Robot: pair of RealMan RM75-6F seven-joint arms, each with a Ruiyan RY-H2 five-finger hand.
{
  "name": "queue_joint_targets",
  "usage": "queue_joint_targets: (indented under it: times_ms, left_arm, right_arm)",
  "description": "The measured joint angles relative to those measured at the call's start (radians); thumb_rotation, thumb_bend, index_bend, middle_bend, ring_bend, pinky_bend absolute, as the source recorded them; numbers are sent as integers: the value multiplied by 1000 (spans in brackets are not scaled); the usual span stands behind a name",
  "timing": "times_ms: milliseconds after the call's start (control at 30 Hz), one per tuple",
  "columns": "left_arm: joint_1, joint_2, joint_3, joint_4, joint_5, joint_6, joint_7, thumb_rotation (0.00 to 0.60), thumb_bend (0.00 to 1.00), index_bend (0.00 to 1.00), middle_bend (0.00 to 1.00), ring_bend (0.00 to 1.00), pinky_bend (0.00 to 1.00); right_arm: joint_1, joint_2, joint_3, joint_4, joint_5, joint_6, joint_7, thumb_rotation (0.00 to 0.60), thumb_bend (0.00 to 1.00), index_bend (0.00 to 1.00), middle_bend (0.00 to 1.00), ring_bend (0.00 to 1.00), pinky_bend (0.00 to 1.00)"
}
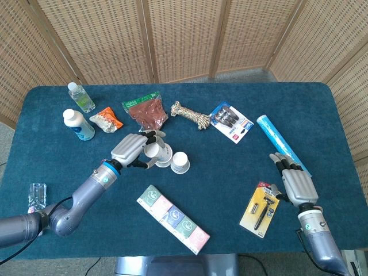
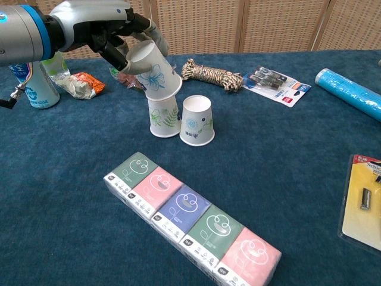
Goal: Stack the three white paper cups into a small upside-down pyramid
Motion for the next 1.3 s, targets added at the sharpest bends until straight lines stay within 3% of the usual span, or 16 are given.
queue_joint_targets:
  times_ms: [767, 1300]
  left_arm:
    - [-49, -39, 5, 43, -53, -31, 7, 600, 492, 398, 167, 132, 456]
    - [-67, -39, 7, 40, -74, -42, 5, 600, 484, 306, 68, 5, 280]
  right_arm:
    - [-12, 13, 16, 5, 0, -16, 24, 600, 479, 0, 0, 0, 183]
    - [-22, 20, 17, 21, -17, -40, 66, 600, 478, 0, 0, 0, 184]
